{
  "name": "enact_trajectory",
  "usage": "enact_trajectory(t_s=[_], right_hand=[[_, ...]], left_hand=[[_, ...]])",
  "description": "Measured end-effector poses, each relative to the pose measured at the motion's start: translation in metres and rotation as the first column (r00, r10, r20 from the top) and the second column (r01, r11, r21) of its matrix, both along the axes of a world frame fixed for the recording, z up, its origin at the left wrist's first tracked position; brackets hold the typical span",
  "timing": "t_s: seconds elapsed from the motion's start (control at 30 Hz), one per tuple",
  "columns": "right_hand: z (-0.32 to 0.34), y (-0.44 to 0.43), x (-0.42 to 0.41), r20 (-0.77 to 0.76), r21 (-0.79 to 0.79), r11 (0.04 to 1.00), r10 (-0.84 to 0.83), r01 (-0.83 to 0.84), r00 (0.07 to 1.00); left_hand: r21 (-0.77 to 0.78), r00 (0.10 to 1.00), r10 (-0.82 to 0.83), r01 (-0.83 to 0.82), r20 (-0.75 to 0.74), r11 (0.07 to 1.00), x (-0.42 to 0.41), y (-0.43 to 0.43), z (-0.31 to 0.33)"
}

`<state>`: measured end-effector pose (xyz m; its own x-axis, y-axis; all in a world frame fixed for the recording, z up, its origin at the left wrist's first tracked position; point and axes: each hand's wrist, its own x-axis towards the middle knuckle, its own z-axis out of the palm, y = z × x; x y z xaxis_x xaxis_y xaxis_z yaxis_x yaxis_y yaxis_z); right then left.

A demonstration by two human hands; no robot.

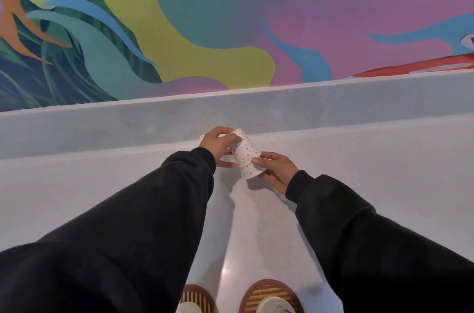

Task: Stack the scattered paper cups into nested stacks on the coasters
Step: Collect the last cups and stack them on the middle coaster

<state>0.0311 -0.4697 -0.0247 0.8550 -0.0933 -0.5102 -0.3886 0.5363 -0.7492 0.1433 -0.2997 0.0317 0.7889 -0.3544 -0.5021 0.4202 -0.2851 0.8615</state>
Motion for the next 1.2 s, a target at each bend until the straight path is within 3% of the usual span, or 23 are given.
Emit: enact_trajectory(t_s=[0.1,0.2,0.37,0.4,0.47,0.53,0.57,0.7,0.87,0.93,1.03,1.2], right_hand=[[-0.002,-0.003,0.004,0.001,0.017,0.999,-0.031,0.031,1.0],[-0.005,0.0,0.008,0.026,-0.093,0.996,0.014,-0.011,1.0],[-0.005,0.0,0.011,0.067,-0.171,0.983,-0.061,0.072,0.996],[-0.005,-0.001,0.011,0.066,-0.162,0.983,-0.075,0.085,0.995],[-0.006,-0.005,0.01,0.058,-0.169,0.979,-0.108,0.116,0.992],[-0.007,-0.007,0.009,0.06,-0.192,0.972,-0.123,0.132,0.991],[-0.008,-0.008,0.009,0.057,-0.203,0.97,-0.124,0.133,0.991],[-0.006,-0.011,0.005,0.018,-0.248,0.961,-0.125,0.125,0.992],[-0.009,-0.011,0.0,-0.034,-0.372,0.926,-0.089,0.07,0.995],[-0.009,-0.011,-0.002,-0.041,-0.389,0.919,-0.084,0.061,0.996],[-0.008,-0.012,-0.006,-0.027,-0.385,0.92,-0.086,0.069,0.996],[0.006,-0.011,-0.009,0.027,-0.397,0.91,-0.116,0.117,0.993]], left_hand=[[-0.004,0.999,-0.012,0.012,-0.048,1.0,-0.005,-0.001,-0.003],[0.014,0.996,-0.013,0.014,-0.085,1.0,-0.011,-0.004,-0.008],[0.01,0.989,-0.055,0.057,-0.139,0.998,-0.003,-0.007,-0.017],[0.044,0.997,-0.022,0.025,-0.074,0.999,0.002,-0.008,-0.02],[0.24,0.971,0.018,-0.077,0.237,0.968,0.018,-0.006,-0.028],[0.491,0.868,-0.124,-0.15,0.481,0.858,0.034,0.0,-0.038],[0.594,0.835,-0.233,-0.133,0.499,0.793,0.04,0.003,-0.043],[0.874,0.721,-0.616,0.03,0.317,0.485,0.045,0.01,-0.063],[0.959,0.657,-0.73,0.036,0.19,0.282,0.043,0.014,-0.076],[0.943,0.683,-0.716,0.125,0.144,0.308,0.039,0.015,-0.081],[0.833,0.752,-0.642,0.256,0.147,0.491,0.034,0.017,-0.074],[0.577,0.808,-0.444,0.164,0.387,0.8,0.042,0.017,-0.01]])
